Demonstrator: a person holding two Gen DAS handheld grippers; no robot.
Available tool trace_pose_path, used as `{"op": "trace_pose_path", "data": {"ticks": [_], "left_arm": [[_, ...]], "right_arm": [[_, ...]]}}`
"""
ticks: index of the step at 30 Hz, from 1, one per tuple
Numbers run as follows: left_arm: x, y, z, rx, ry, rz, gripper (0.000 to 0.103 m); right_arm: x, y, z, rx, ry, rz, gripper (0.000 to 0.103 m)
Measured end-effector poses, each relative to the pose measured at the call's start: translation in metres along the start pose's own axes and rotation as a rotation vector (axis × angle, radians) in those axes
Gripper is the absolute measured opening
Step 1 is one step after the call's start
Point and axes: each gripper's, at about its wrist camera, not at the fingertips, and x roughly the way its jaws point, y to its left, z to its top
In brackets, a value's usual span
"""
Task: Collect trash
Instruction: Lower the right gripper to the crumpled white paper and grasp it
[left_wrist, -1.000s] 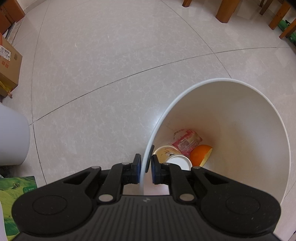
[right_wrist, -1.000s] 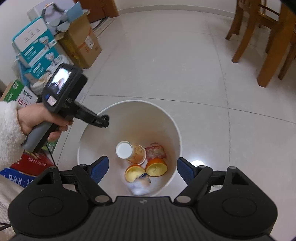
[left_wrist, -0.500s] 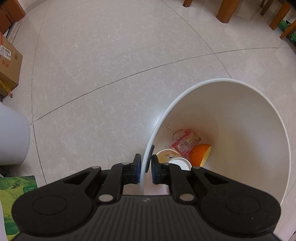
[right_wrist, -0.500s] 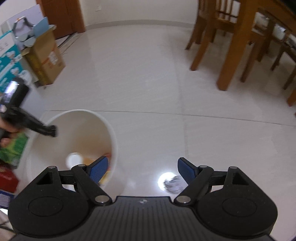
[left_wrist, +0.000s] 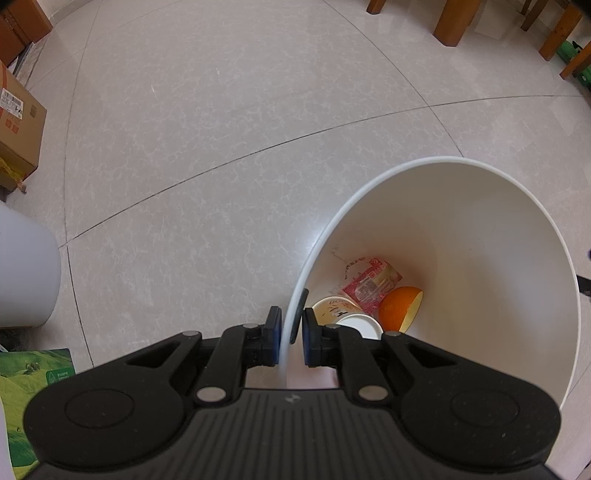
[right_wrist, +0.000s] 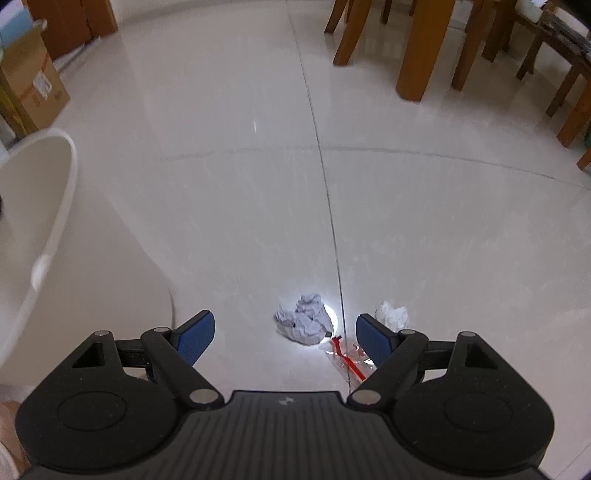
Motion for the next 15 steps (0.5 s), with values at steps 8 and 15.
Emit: {"op": "trace_pose_path", "data": {"ticks": [8, 15], "left_arm": [[0.001, 0.001, 0.001, -0.007, 0.002, -0.003, 0.01], [0.0, 0.0, 0.0, -0.001, 0.001, 0.002, 0.01]], "right_arm": [[0.071, 0.0, -0.014, -0.032, 0.064, -0.013, 0.087], [0.134, -0.011, -0.023, -0.033, 0.122, -0.007, 0.087]]}}
